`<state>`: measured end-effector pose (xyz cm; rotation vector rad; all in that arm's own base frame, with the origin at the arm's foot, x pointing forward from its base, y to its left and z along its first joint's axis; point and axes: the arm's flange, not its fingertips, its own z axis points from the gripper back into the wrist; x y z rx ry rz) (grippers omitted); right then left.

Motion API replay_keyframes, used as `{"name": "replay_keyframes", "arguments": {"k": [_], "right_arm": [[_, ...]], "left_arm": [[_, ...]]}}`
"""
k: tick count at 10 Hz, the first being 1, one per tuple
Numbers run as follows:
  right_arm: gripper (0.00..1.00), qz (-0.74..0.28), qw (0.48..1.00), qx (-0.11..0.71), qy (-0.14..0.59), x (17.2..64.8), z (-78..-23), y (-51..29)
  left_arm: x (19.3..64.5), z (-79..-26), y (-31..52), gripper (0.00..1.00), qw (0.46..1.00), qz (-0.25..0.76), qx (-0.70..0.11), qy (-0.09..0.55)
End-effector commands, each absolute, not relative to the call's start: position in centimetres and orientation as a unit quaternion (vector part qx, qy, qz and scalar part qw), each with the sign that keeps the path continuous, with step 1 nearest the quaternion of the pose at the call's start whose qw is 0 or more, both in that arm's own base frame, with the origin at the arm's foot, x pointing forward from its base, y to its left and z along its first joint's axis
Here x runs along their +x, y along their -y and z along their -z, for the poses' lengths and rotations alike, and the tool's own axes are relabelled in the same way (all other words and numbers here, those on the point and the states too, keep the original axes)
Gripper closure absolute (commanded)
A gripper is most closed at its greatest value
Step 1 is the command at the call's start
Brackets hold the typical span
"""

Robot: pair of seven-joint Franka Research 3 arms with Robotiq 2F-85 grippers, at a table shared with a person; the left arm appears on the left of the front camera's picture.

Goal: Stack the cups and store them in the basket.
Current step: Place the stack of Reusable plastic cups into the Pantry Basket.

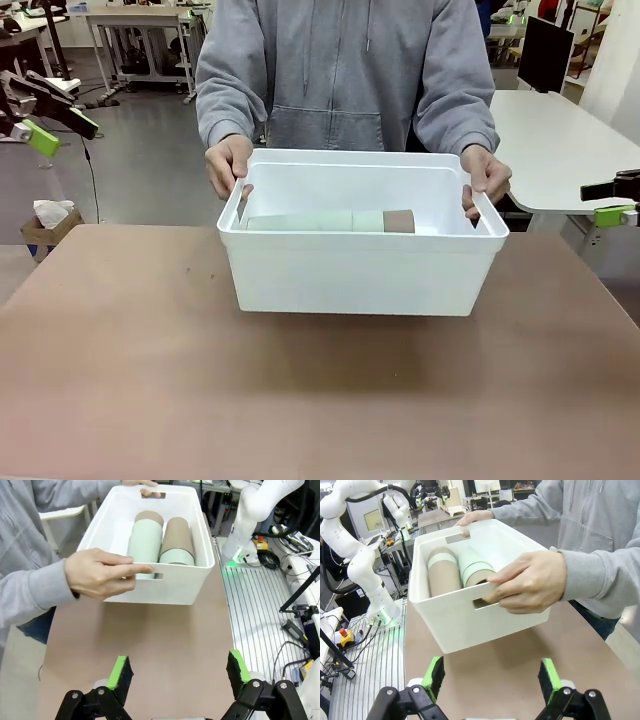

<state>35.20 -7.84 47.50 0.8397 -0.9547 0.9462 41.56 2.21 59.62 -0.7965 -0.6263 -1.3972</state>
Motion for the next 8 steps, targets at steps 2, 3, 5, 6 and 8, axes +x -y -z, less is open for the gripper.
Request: {"name": "replay_keyframes", "arguments": {"k": [2, 3, 5, 6, 8], "right_arm": [[0.00, -0.421, 0.701, 0.383, 0.430, 35.22, -47.99, 7.87], [0.00, -0.421, 0.701, 0.383, 0.430, 35.22, -47.99, 7.87], [0.00, -0.421, 0.701, 0.383, 0.430, 35.22, -47.99, 7.87], [0.00, -0.421, 0.701, 0.383, 0.430, 35.22, -47.99, 7.87], [0.00, -0.421, 0.701, 0.383, 0.430, 35.22, -47.99, 7.87]], "left_arm": [[41.53, -59.91, -2.11, 0.02, 0.655, 0.614, -0.347, 0.271], [41.53, -59.91, -2.11, 0.02, 0.655, 0.614, -0.347, 0.271], [41.53, -59.91, -2.11, 0.02, 0.655, 0.614, -0.347, 0.271], [41.53, -59.91, -2.11, 0.02, 0.655, 0.614, -0.347, 0.271], [41.53, -59.91, -2.11, 0.02, 0.655, 0.614, -0.347, 0.271]]}}
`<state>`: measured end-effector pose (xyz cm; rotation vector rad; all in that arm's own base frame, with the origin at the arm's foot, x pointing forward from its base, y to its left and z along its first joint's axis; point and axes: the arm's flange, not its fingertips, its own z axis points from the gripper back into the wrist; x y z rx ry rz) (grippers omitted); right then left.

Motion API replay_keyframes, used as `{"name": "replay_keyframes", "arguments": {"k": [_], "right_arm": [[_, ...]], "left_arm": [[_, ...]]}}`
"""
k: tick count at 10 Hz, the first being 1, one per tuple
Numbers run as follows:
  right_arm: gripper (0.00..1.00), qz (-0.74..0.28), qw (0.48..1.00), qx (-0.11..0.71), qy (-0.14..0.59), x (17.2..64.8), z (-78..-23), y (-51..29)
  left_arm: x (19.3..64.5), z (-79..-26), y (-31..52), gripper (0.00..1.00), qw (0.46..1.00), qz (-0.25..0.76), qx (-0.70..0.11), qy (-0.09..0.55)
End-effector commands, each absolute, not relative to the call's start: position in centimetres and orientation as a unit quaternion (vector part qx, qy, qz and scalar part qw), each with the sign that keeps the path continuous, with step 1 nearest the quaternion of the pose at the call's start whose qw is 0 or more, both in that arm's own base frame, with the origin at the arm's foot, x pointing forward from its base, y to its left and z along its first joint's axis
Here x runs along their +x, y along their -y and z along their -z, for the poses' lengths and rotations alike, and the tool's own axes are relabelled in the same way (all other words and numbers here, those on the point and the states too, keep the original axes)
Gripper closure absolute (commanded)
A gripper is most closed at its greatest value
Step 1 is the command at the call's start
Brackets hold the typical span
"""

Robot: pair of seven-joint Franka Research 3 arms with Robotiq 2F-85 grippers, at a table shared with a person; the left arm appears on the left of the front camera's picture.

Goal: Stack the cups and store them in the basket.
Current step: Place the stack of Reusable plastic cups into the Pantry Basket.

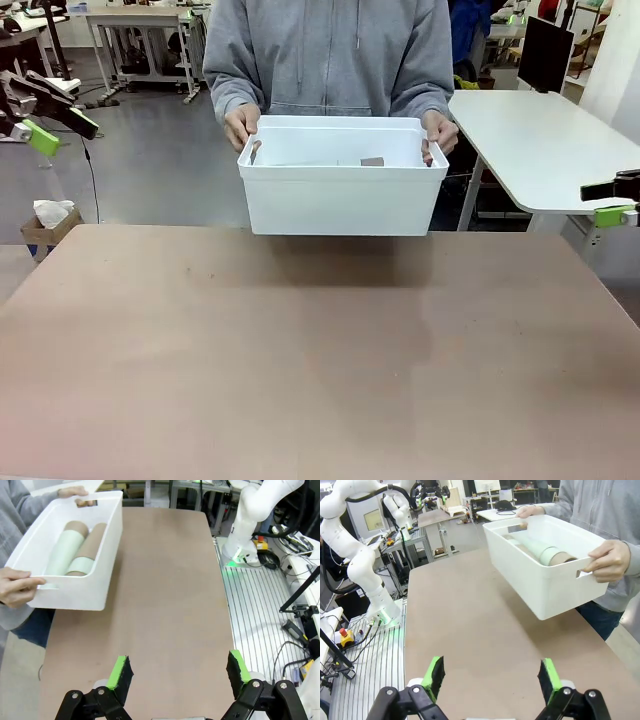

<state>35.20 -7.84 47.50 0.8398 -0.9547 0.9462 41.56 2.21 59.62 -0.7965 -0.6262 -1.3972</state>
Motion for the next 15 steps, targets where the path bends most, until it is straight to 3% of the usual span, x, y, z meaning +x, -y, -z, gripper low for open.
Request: {"name": "replay_keyframes", "arguments": {"k": [1, 15], "right_arm": [[0.00, -0.421, 0.701, 0.383, 0.430, 35.22, -47.99, 7.87], [0.00, -0.421, 0.701, 0.383, 0.430, 35.22, -47.99, 7.87]], "left_arm": [[41.53, -59.91, -2.11, 0.02, 0.655, 0.614, -0.347, 0.271], [41.53, -59.91, -2.11, 0.02, 0.655, 0.614, -0.347, 0.271]]}}
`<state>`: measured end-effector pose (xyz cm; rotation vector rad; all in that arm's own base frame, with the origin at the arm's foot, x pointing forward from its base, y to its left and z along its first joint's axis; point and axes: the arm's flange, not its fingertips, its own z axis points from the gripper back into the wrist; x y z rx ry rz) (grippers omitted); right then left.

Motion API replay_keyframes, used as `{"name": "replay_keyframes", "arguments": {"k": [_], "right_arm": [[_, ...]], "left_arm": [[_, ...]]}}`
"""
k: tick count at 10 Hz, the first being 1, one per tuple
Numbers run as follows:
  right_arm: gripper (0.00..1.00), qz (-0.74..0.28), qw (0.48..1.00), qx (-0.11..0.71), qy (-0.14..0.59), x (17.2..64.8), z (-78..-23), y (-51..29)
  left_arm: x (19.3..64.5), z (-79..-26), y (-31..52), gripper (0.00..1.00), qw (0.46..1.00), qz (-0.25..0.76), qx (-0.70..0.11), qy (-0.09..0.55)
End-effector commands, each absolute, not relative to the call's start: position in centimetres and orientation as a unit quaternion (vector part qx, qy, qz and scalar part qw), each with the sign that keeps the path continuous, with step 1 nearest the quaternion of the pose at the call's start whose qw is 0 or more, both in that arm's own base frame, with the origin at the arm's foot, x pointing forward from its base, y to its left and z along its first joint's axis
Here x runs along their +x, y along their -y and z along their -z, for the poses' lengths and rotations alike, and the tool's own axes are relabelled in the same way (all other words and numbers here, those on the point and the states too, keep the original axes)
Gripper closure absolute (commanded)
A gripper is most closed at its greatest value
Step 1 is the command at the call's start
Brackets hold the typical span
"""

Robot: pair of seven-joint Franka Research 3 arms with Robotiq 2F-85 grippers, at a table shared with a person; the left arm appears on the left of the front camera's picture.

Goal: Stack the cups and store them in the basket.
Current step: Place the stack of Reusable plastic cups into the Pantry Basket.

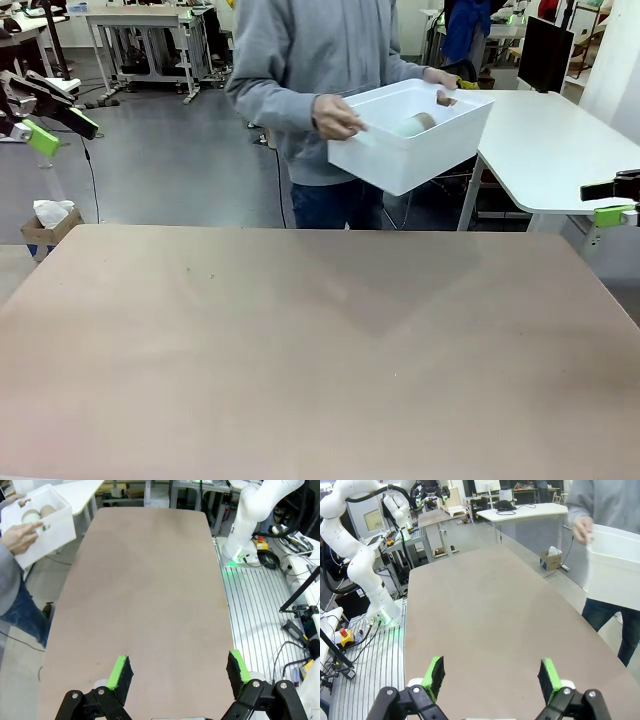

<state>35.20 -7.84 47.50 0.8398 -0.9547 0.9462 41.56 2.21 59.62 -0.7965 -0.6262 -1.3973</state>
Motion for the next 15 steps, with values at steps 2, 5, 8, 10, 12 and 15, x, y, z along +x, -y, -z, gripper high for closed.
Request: {"name": "replay_keyframes", "arguments": {"k": [2, 5, 8, 10, 12, 15], "right_arm": [[0.00, -0.421, 0.701, 0.383, 0.430, 35.22, -47.99, 7.87], [0.00, -0.421, 0.701, 0.383, 0.430, 35.22, -47.99, 7.87], [0.00, -0.421, 0.701, 0.383, 0.430, 35.22, -47.99, 7.87], [0.00, -0.421, 0.701, 0.383, 0.430, 35.22, -47.99, 7.87], [0.00, -0.421, 0.701, 0.383, 0.430, 35.22, -47.99, 7.87], [0.00, -0.421, 0.701, 0.383, 0.430, 35.22, -47.99, 7.87]], "left_arm": [[41.53, -59.91, -2.11, 0.02, 0.655, 0.614, -0.347, 0.271], [41.53, -59.91, -2.11, 0.02, 0.655, 0.614, -0.347, 0.271], [41.53, -59.91, -2.11, 0.02, 0.655, 0.614, -0.347, 0.271], [41.53, -59.91, -2.11, 0.02, 0.655, 0.614, -0.347, 0.271], [41.53, -59.91, -2.11, 0.02, 0.655, 0.614, -0.347, 0.271], [41.53, -59.91, -2.11, 0.02, 0.655, 0.614, -0.347, 0.271]]}}
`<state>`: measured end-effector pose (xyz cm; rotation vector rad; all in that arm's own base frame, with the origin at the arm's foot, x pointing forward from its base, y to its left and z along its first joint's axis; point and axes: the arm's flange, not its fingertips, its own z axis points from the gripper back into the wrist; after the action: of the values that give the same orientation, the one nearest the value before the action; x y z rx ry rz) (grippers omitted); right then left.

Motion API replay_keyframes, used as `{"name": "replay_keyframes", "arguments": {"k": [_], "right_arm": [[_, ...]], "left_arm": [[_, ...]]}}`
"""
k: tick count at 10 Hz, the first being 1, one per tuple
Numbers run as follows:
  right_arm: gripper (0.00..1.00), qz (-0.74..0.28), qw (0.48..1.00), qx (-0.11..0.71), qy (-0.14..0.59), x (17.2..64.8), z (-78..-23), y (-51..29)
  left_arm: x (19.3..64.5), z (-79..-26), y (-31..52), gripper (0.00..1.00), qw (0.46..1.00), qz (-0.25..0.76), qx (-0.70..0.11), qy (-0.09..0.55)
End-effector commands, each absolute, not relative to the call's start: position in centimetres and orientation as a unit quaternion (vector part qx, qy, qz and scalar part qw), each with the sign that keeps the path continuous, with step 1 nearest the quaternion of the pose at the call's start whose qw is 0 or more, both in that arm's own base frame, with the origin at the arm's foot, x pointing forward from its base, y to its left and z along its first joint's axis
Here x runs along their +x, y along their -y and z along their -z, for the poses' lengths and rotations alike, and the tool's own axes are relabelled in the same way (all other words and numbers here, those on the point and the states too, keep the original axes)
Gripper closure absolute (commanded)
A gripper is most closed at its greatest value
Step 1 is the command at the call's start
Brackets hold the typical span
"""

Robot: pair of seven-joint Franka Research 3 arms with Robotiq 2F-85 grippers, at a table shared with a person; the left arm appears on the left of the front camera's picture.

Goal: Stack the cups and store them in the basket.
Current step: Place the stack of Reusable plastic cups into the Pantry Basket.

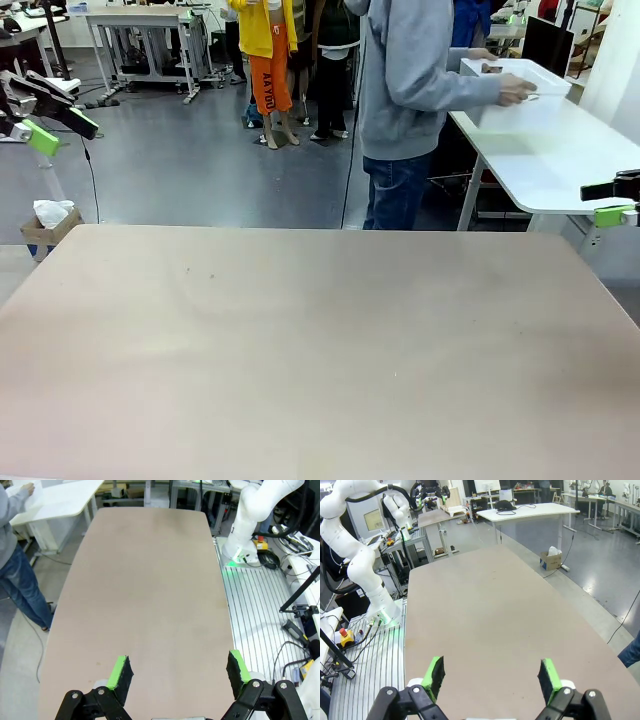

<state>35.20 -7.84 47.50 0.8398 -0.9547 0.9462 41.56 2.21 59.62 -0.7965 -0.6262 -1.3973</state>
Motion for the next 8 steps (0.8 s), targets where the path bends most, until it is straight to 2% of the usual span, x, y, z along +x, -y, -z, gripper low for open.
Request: {"name": "replay_keyframes", "arguments": {"k": [1, 8], "right_arm": [[0.00, -0.421, 0.701, 0.383, 0.430, 35.22, -47.99, 7.87], [0.00, -0.421, 0.701, 0.383, 0.430, 35.22, -47.99, 7.87]], "left_arm": [[41.53, -59.91, -2.11, 0.02, 0.655, 0.614, -0.347, 0.271], [41.53, -59.91, -2.11, 0.02, 0.655, 0.614, -0.347, 0.271]]}}
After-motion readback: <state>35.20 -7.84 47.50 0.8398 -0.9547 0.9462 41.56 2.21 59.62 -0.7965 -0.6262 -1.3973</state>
